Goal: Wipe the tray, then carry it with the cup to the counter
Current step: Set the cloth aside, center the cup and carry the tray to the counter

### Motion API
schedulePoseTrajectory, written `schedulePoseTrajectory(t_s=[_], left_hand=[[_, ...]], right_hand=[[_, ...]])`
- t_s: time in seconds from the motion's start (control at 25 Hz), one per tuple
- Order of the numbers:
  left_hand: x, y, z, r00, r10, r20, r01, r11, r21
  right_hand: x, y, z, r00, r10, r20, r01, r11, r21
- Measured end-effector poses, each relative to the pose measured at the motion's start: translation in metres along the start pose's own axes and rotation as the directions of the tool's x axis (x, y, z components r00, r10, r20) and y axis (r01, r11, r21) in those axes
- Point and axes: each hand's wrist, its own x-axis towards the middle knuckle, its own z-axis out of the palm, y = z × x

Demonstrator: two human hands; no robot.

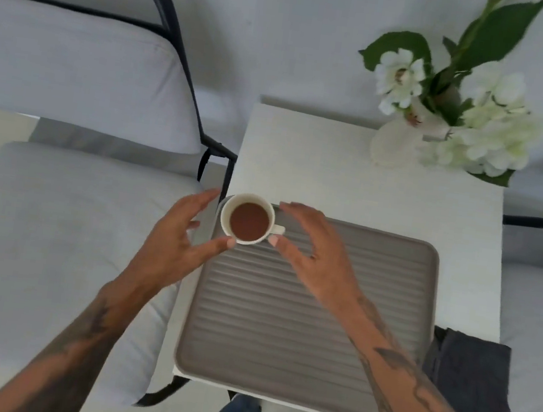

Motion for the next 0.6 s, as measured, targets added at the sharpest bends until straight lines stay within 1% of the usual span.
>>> schedulePoseTrajectory(t_s=[0.12,0.2,0.32,0.48,0.6], left_hand=[[0.025,-0.024,0.002,0.992,0.035,0.124,-0.03,0.999,-0.043],[0.031,-0.036,0.009,0.985,0.059,0.161,-0.046,0.995,-0.087],[0.035,-0.044,0.019,0.979,0.124,0.161,-0.093,0.978,-0.189],[0.041,-0.043,0.026,0.987,0.101,0.128,-0.064,0.962,-0.265],[0.039,-0.04,0.03,0.99,0.088,0.114,-0.049,0.949,-0.312]], right_hand=[[0.03,0.005,0.018,0.993,0.067,0.098,-0.065,0.998,-0.022],[0.038,0.015,0.025,0.985,0.105,0.139,-0.103,0.994,-0.022],[0.041,0.027,0.032,0.981,0.112,0.156,-0.11,0.994,-0.021],[0.037,0.033,0.039,0.984,0.112,0.135,-0.129,0.983,0.129],[0.034,0.031,0.044,0.987,0.123,0.107,-0.143,0.968,0.205]])
